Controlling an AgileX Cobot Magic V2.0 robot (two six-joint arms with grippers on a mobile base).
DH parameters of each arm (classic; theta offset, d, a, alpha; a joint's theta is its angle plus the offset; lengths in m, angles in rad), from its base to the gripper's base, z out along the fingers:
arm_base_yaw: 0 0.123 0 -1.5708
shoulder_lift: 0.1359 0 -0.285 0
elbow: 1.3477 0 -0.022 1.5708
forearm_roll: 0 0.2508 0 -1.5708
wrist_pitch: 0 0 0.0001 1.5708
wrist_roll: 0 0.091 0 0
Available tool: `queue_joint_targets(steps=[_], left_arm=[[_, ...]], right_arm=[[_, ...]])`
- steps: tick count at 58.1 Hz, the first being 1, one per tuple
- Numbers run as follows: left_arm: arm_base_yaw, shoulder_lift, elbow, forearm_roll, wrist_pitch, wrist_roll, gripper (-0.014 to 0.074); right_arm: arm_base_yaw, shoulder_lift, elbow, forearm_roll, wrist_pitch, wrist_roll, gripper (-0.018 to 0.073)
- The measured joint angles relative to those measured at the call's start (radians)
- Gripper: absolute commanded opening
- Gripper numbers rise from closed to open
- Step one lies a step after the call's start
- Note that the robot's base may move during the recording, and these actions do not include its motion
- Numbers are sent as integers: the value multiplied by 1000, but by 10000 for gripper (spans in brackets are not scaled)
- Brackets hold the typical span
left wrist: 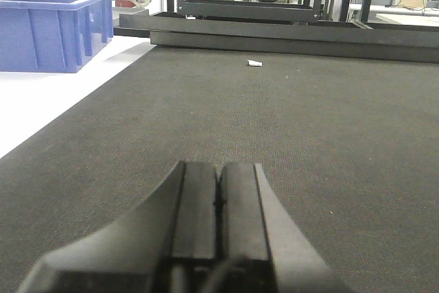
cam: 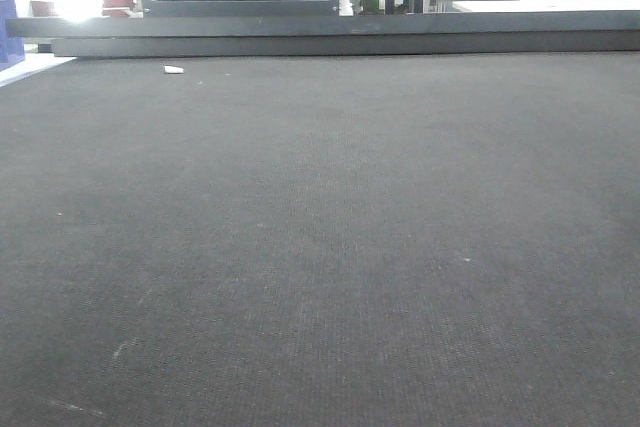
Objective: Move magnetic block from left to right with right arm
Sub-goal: 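Drive the base away from the table holding the cube in the right gripper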
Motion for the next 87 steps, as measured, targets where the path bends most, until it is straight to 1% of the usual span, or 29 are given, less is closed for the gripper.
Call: queue_joint_targets(steps=[10, 19, 24, 87], left_arm=[[0, 0, 0, 0, 0, 0, -117], [0, 0, 0, 0, 0, 0, -117], [0, 0, 0, 0, 0, 0, -117], [0, 0, 0, 0, 0, 0, -117]], right_arm=[[0, -211, 80, 1, -25, -1, 276], [0, -362, 90, 2, 10, -1, 276], [0, -399, 90, 2, 16, -1, 276], [0, -412, 90, 2, 21, -2, 276]])
